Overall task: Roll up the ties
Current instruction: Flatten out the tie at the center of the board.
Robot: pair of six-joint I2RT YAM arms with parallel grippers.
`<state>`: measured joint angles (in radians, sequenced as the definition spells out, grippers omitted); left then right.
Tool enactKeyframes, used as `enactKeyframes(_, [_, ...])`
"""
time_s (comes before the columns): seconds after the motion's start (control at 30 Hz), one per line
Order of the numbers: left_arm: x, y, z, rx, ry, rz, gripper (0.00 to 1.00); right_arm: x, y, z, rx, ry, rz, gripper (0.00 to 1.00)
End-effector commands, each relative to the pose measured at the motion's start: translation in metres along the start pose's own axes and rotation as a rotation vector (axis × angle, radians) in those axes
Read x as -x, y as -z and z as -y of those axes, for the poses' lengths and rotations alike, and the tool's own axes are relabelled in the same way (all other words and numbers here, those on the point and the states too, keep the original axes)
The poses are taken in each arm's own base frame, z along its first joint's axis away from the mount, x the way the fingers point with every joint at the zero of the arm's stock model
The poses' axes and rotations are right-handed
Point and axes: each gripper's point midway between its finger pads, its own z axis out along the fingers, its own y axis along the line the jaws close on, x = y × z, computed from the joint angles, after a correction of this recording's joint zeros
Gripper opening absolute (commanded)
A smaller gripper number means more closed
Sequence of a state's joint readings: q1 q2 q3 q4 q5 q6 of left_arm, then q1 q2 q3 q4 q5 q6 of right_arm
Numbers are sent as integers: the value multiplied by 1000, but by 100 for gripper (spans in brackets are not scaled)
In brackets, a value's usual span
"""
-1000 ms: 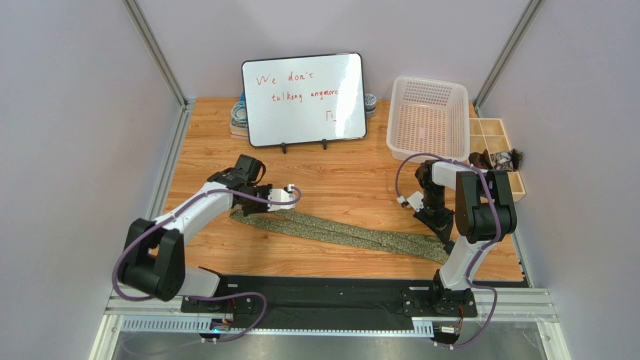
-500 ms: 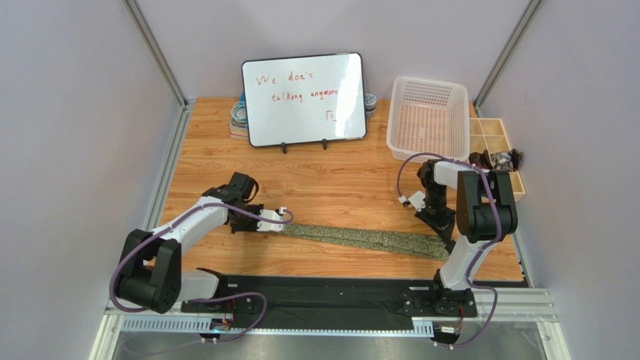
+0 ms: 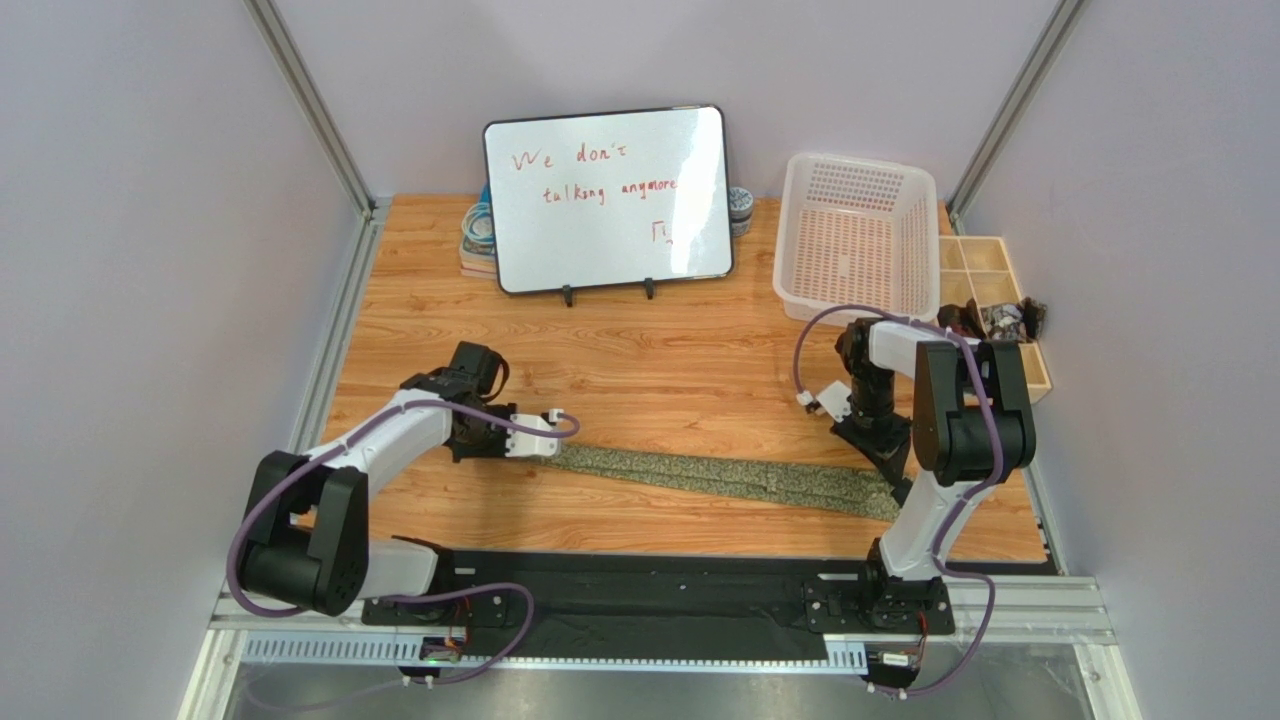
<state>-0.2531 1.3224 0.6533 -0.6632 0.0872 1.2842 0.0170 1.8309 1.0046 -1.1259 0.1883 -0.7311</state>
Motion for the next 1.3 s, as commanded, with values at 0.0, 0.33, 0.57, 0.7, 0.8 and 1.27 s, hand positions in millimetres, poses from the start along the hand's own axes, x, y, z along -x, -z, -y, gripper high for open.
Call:
enactKeyframes(0.0, [-9,3,-4,13,-5,-27,29,47,15,36,-121,13,218,0])
enactKeyframes(0.33, [39,62,-18,68,171,250,62,41,81,-13,-22,116,436,55])
enactKeyframes(0.57, [53,97,-49,185,388,403,94,85,82,-75,12,262,497,78])
enactKeyframes(0.7, [51,127,-73,311,547,474,100,115,70,-94,11,300,508,77])
enactKeyframes(0.8, [48,152,-87,403,686,532,99,121,48,-95,3,324,438,72])
enactKeyframes(1.27, [85,205,-94,454,829,853,99,45,-5,-19,-170,342,256,34])
